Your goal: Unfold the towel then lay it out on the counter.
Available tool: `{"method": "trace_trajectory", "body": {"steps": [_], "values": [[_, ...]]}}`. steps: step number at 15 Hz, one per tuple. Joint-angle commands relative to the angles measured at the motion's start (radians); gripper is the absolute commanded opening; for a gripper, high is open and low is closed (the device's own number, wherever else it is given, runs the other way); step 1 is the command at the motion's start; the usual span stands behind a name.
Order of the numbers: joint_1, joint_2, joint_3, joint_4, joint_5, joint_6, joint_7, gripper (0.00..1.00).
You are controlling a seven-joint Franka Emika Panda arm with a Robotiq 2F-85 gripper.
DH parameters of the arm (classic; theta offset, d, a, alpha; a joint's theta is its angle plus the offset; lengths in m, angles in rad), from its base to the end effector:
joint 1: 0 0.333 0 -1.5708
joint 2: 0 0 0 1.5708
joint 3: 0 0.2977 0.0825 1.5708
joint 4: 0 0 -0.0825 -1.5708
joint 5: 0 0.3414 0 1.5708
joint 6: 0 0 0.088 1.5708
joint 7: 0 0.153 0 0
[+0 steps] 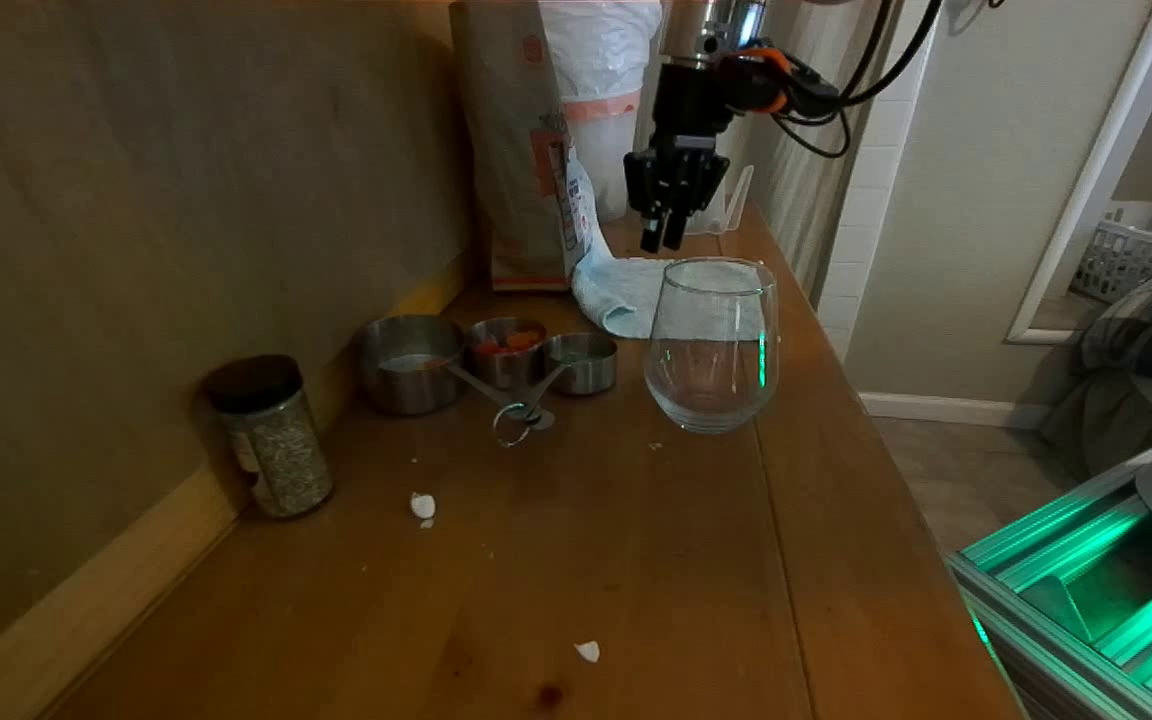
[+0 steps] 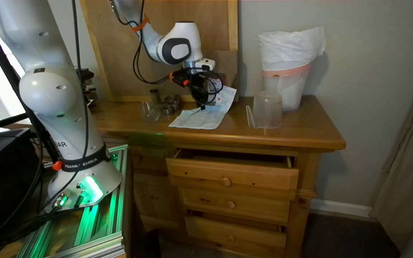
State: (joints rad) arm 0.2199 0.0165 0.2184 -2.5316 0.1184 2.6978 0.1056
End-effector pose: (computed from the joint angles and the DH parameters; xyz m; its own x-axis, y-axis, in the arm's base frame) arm 0.4139 0.1925 0.2544 0.9659 0.2194 0.1375 0.2321 -0.9690 -0.0846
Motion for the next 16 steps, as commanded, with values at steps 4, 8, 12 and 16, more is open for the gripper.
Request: {"method": "trace_trajectory", "body": {"steps": [4, 8, 12, 16], "values": [[-0.022, 0.034, -0.048, -0.006, -0.188, 0.013, 0.100, 0.02], [-0.025, 0.049, -0.061, -0.007, -0.235, 0.002, 0.129, 0.05], [-0.021, 0.065, -0.068, 0.000, -0.261, -0.048, 0.146, 0.05], [-0.024, 0.078, -0.083, 0.000, -0.320, -0.066, 0.182, 0.05]]}}
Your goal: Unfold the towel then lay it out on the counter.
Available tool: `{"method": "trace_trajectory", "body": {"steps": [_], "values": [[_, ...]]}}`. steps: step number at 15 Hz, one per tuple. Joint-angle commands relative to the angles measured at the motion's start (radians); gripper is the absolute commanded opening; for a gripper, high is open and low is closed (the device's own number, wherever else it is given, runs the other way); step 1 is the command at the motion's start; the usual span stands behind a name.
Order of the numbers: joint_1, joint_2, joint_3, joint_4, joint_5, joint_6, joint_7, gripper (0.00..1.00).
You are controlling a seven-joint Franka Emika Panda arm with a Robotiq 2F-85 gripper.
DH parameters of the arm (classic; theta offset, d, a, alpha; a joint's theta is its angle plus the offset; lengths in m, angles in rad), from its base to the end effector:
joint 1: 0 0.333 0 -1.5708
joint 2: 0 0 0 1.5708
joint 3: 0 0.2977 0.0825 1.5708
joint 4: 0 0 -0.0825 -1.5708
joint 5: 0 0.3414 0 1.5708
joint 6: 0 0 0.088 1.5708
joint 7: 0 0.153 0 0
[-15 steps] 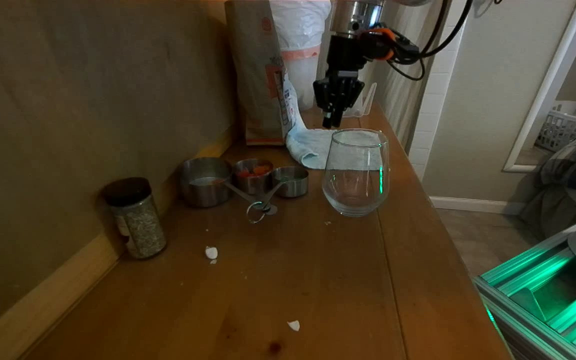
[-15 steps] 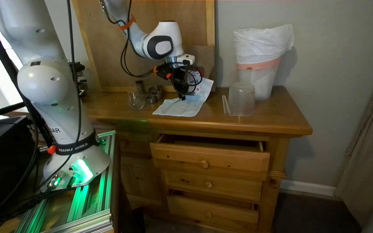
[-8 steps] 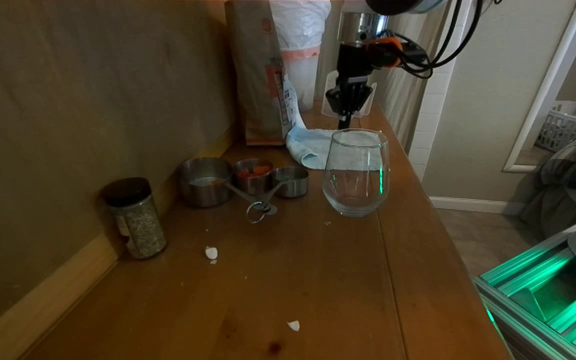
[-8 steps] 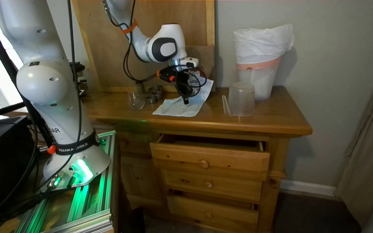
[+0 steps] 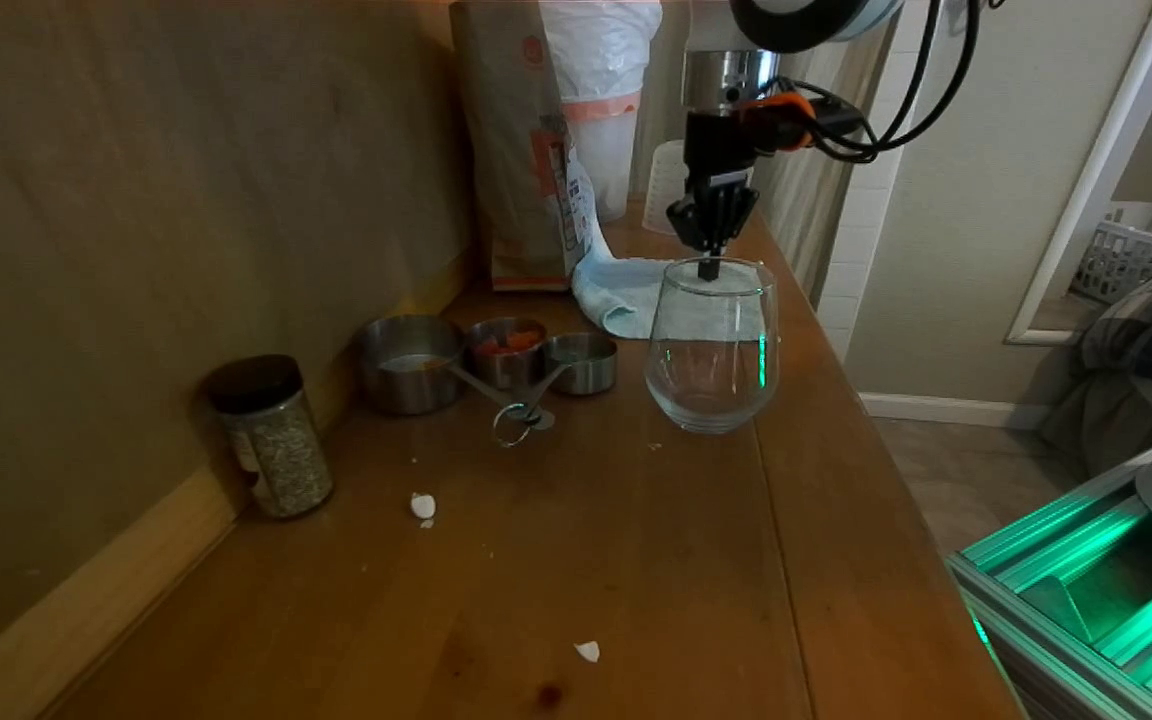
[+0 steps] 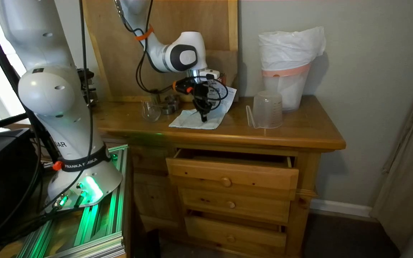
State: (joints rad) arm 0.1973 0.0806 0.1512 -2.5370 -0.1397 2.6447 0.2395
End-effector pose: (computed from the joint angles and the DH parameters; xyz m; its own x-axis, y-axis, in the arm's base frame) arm 0.4135 0.1522 0.2186 0.9727 0.2290 0.0382 0.2270 -0.9726 0.0501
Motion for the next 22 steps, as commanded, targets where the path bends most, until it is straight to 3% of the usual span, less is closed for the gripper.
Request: {"method": "trace_trajectory", "body": {"steps": [1, 14, 22], "values": [[-0.002, 0.018, -0.022, 0.005, -0.082, -0.010, 0.059, 0.05], [-0.018, 0.022, -0.086, 0.008, -0.235, -0.045, 0.133, 0.05], [-0.033, 0.006, -0.088, -0.001, -0.242, -0.089, 0.108, 0.06]]}}
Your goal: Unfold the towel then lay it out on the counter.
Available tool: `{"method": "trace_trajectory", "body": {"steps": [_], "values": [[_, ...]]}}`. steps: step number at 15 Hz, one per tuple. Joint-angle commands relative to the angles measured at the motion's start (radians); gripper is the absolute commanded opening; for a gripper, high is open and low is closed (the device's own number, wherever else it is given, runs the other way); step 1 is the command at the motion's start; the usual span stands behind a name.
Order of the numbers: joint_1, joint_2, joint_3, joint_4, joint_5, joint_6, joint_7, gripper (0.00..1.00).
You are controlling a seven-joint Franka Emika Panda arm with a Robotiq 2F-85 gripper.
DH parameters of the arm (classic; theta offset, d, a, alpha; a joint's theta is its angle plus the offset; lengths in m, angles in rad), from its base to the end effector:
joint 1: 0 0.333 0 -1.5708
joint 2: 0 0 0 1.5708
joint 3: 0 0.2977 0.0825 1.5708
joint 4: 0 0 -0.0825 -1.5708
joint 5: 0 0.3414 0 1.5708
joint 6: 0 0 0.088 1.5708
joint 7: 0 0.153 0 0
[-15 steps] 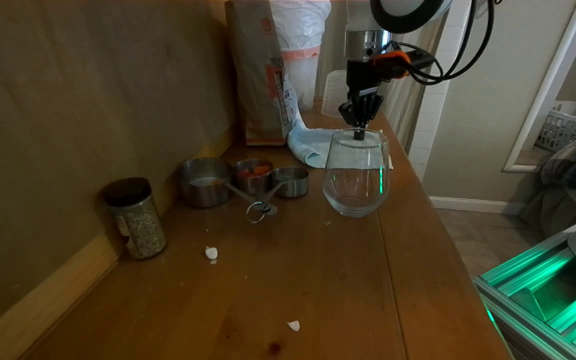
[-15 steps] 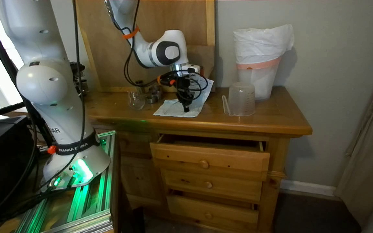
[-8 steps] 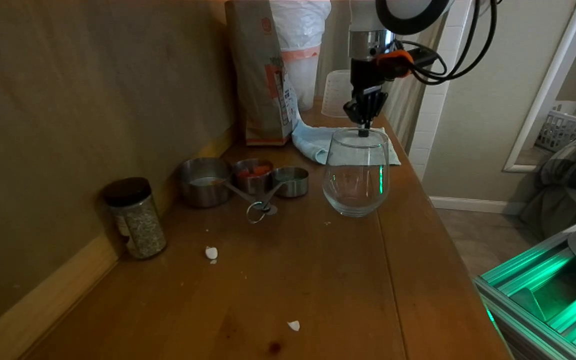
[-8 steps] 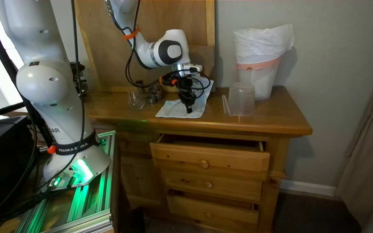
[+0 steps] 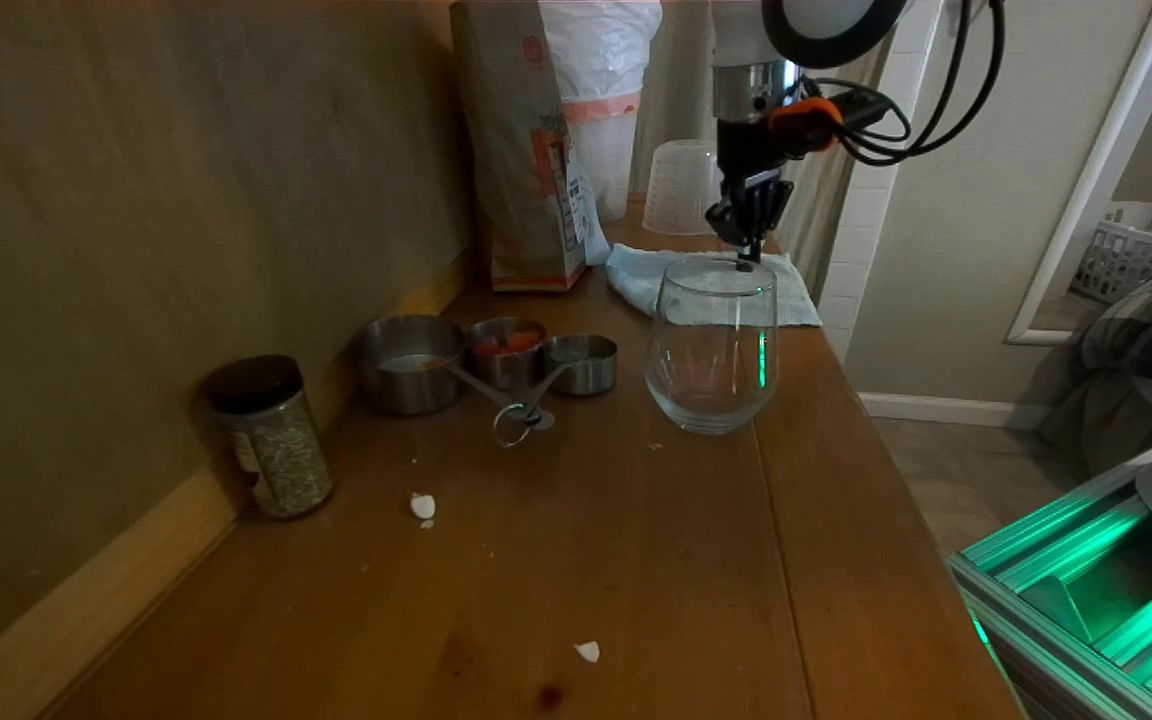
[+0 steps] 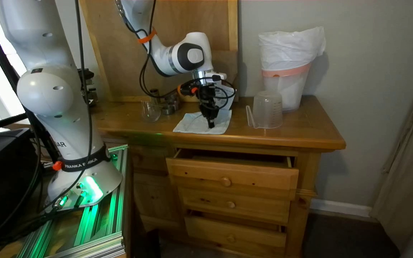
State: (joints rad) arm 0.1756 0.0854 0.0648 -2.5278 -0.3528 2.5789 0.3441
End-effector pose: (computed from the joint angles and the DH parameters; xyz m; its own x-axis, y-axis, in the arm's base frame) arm 0.4220 0.1015 0.2137 0.9803 0.1974 0.0017 0.1939 -0.9646 0.1790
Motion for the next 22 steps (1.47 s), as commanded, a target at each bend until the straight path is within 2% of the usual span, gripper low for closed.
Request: {"method": "trace_trajectory", "body": {"steps": [1, 2, 3, 4, 11, 13, 22], "values": [[-0.013, -0.006, 0.002, -0.011, -0.009, -0.024, -0.007, 0.07], [-0.013, -0.016, 0.004, -0.013, -0.006, -0.022, -0.011, 0.10], [-0.013, -0.031, 0.009, -0.015, 0.010, -0.023, -0.022, 0.25], [-0.013, -0.044, 0.013, -0.017, 0.028, -0.025, -0.034, 0.36], [0.001, -0.152, 0.068, -0.027, 0.164, -0.074, -0.101, 0.84], [0.014, -0.153, 0.090, -0.023, 0.247, -0.087, -0.139, 0.98], [0.065, -0.060, 0.155, 0.029, 0.711, -0.128, -0.372, 1.00]]}}
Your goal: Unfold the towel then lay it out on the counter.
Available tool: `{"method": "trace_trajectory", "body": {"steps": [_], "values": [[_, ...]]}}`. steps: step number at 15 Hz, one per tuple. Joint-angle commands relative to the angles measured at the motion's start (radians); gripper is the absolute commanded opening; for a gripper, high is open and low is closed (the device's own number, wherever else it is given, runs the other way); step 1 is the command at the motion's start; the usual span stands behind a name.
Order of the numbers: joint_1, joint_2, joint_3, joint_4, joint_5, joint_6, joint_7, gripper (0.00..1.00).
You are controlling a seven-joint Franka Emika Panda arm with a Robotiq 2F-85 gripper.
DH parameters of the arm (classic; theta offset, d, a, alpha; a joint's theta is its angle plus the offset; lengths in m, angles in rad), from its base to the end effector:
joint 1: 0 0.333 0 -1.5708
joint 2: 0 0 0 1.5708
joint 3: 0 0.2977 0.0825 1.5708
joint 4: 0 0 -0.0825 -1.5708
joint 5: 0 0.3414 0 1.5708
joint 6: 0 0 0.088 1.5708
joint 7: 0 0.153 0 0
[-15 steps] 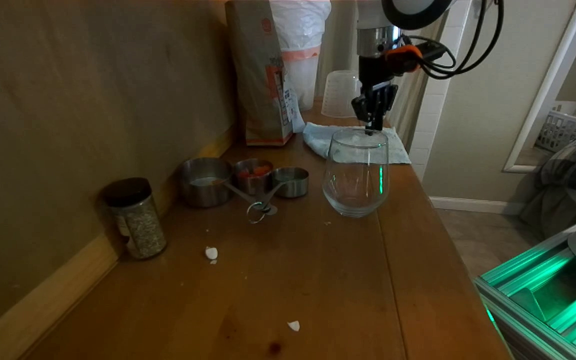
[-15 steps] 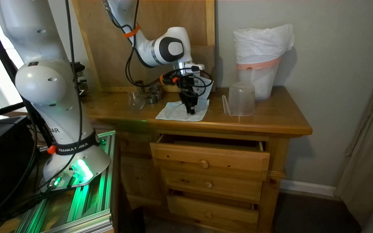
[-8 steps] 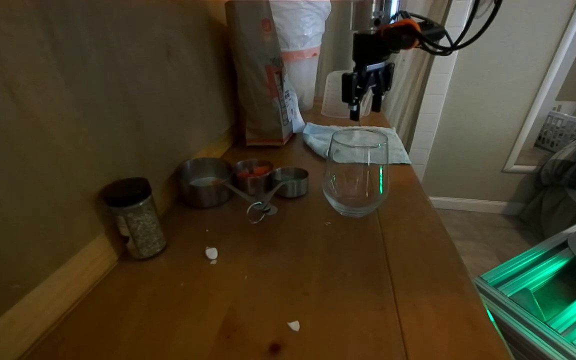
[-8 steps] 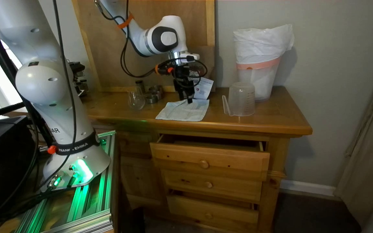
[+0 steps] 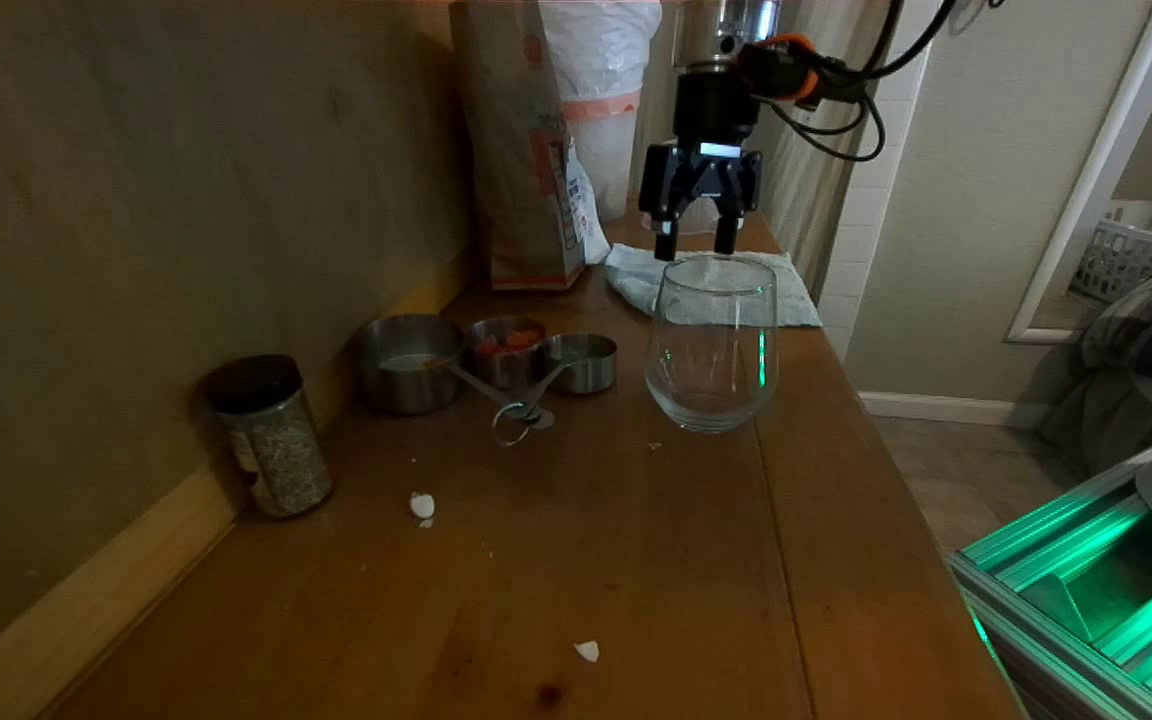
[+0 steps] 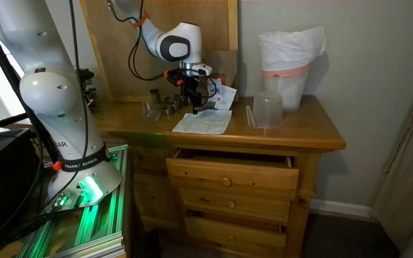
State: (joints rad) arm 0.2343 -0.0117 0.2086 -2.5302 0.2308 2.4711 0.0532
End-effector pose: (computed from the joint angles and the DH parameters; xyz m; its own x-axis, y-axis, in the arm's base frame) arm 0.3828 0.1880 0.2458 0.9760 0.2074 -0.0662 0.1978 -0.9719 -0.1278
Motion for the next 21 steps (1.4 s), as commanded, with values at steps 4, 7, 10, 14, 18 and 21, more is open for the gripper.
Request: {"method": "trace_trajectory", "body": {"steps": [4, 7, 10, 14, 18, 21], "values": [[0.004, 0.079, 0.033, 0.041, 0.265, 0.011, -0.166, 1.00], [0.001, 0.102, 0.045, 0.049, 0.317, 0.038, -0.207, 1.00], [0.001, 0.125, 0.055, 0.059, 0.340, 0.076, -0.219, 1.00], [-0.001, 0.153, 0.067, 0.066, 0.321, 0.122, -0.208, 1.00], [-0.007, 0.160, 0.073, 0.065, 0.307, 0.122, -0.203, 1.00], [-0.013, 0.148, 0.068, 0.062, 0.297, 0.109, -0.199, 1.00]]}}
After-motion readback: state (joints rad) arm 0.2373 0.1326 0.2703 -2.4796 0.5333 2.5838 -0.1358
